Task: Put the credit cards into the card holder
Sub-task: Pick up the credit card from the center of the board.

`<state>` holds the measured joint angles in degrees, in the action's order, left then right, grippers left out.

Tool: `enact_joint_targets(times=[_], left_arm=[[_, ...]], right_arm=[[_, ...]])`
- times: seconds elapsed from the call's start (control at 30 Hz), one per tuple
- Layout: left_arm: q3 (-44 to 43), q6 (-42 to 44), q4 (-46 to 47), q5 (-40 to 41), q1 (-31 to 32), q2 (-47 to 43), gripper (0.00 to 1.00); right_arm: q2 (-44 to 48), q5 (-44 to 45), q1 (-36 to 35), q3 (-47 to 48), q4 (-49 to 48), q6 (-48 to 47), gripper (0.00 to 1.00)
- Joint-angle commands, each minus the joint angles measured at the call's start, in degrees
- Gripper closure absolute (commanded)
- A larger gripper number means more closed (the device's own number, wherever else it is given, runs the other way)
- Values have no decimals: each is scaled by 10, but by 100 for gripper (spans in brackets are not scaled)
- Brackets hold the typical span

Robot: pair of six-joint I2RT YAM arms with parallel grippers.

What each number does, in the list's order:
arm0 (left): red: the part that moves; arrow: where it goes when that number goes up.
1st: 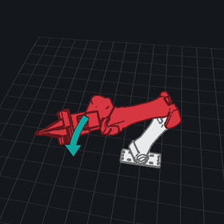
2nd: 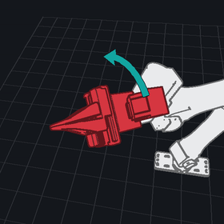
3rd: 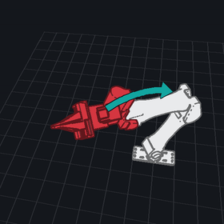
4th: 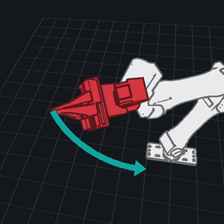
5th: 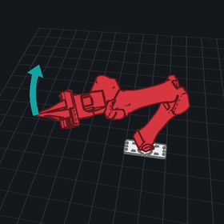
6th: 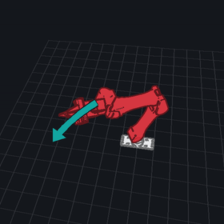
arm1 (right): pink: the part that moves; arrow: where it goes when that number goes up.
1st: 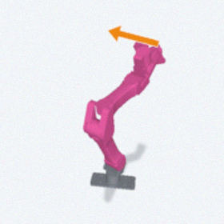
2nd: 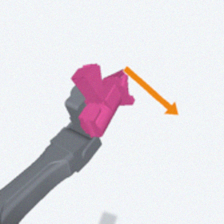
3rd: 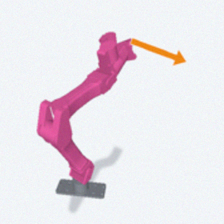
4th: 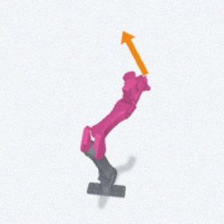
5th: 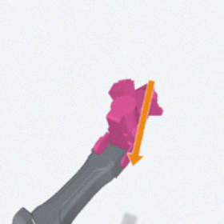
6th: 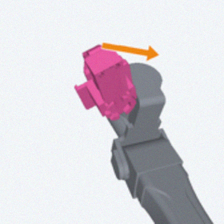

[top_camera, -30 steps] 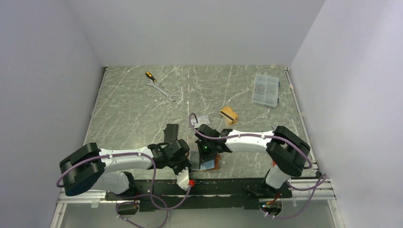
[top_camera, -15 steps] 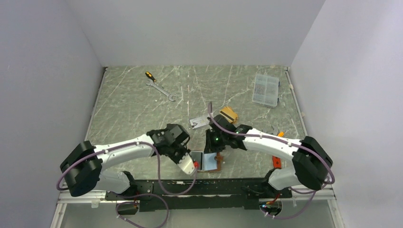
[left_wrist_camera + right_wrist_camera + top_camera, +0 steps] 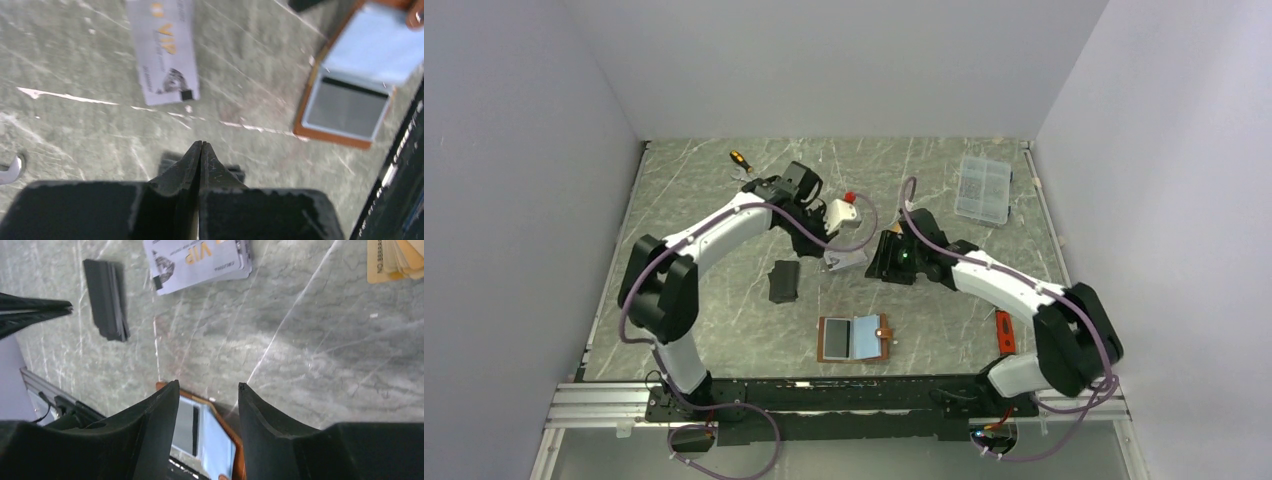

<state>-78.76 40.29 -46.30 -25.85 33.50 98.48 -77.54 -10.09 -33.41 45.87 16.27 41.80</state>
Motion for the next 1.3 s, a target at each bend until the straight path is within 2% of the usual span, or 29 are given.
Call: enact_joint_targets(times=[0.0,0.13,0.33,0.5,0.83,1.27], left_arm=[[-56,-110,62,-28,-9,48,94],[-71,-101,139,-1,-9,91,95],[-89,-84,170,27,-9,147,96],[-77,-78,190,48,-7,156,97],[-50,-71,200,64,1,153,98],[-32,-65,207,88,21,162,99]], right_arm=[[-60,9,8,41,-58,11,50],[-109,-3,24,51,-94,31,51],[-159,-71,44,33,-200,90,49],[-199,-80,46,18,-269,144,46],[-225,-67,46,-9,-308,218,44],[-231,-37,46,-35,-323,268,44]])
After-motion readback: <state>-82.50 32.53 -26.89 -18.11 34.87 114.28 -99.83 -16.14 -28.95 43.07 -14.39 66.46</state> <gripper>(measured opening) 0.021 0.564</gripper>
